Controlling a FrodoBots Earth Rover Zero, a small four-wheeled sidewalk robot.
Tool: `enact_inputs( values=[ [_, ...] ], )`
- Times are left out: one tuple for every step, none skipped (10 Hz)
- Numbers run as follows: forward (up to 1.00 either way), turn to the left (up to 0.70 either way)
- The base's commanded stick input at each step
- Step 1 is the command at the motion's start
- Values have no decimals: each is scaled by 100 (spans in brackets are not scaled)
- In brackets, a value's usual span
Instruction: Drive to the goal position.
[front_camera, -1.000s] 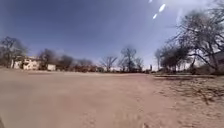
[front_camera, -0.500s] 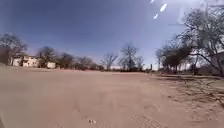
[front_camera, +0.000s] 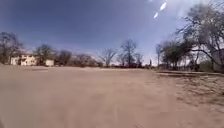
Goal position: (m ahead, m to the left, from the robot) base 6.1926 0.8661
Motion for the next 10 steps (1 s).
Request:
enact_inputs(
  values=[
    [100,0],
    [100,0],
    [100,0],
    [100,0],
    [100,0],
    [100,0],
    [100,0],
    [100,0],
    [100,0],
    [100,0]
  ],
)
